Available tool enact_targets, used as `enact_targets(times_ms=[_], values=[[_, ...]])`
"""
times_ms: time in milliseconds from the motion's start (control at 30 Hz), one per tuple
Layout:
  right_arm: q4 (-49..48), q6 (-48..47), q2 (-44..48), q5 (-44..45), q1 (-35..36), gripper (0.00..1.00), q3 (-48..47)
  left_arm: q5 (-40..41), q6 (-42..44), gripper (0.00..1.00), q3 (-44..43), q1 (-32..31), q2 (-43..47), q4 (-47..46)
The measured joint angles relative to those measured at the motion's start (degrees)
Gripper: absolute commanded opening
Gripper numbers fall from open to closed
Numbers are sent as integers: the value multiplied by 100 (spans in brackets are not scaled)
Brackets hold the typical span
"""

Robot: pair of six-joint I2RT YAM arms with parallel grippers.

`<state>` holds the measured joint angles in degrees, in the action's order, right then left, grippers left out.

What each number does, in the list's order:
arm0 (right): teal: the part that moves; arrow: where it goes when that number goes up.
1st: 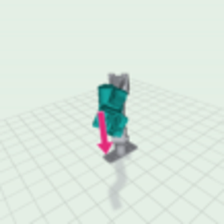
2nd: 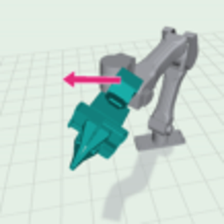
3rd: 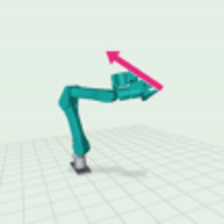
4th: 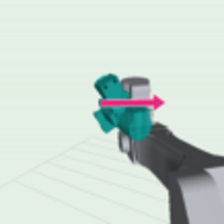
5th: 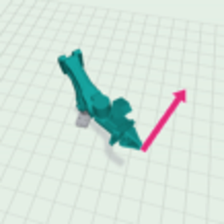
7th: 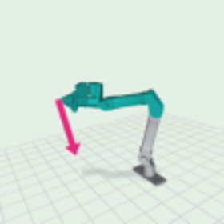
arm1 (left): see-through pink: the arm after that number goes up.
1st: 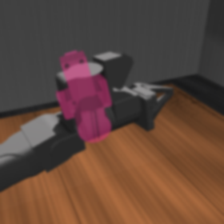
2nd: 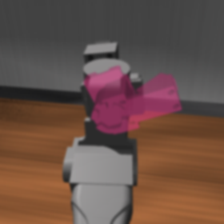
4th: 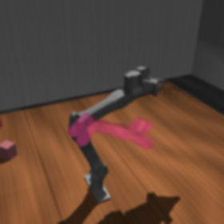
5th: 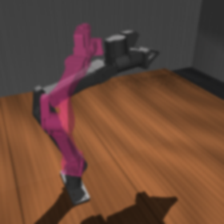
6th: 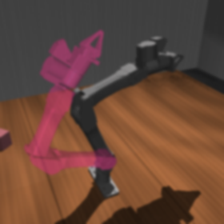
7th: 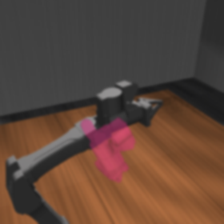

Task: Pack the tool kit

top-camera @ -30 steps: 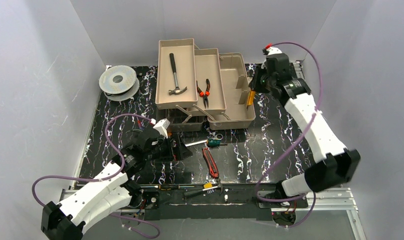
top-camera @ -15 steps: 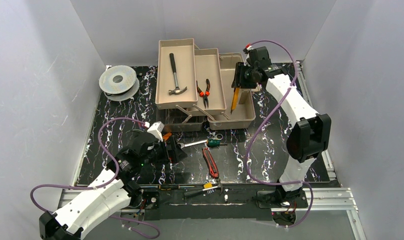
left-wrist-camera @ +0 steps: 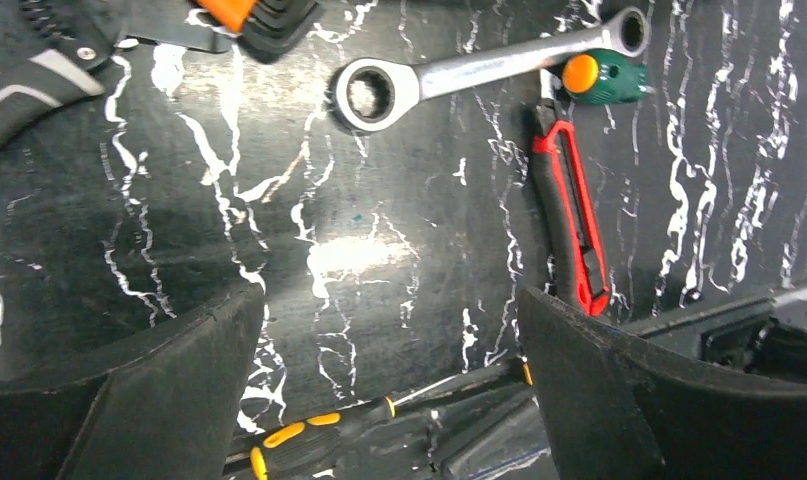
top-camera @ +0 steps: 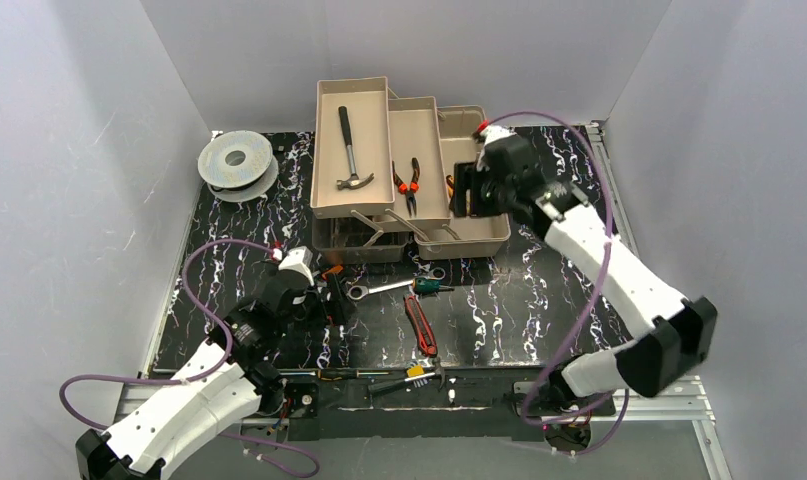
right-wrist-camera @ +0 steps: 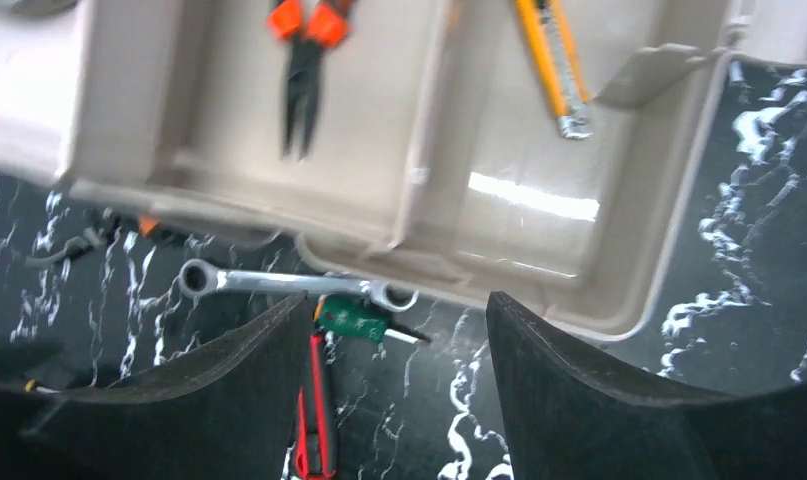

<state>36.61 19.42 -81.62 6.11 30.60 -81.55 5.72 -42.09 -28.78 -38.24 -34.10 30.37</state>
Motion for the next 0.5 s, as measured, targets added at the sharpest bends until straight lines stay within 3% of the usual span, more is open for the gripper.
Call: enact_targets(times_ms=[267, 500], values=[[-319, 703, 988, 751, 1843, 73, 1693, 687, -59, 98, -397, -2, -89, 605], [-284, 1437, 115, 979, 3110, 74, 2000, 625, 84, 98, -600, -2, -207, 690]])
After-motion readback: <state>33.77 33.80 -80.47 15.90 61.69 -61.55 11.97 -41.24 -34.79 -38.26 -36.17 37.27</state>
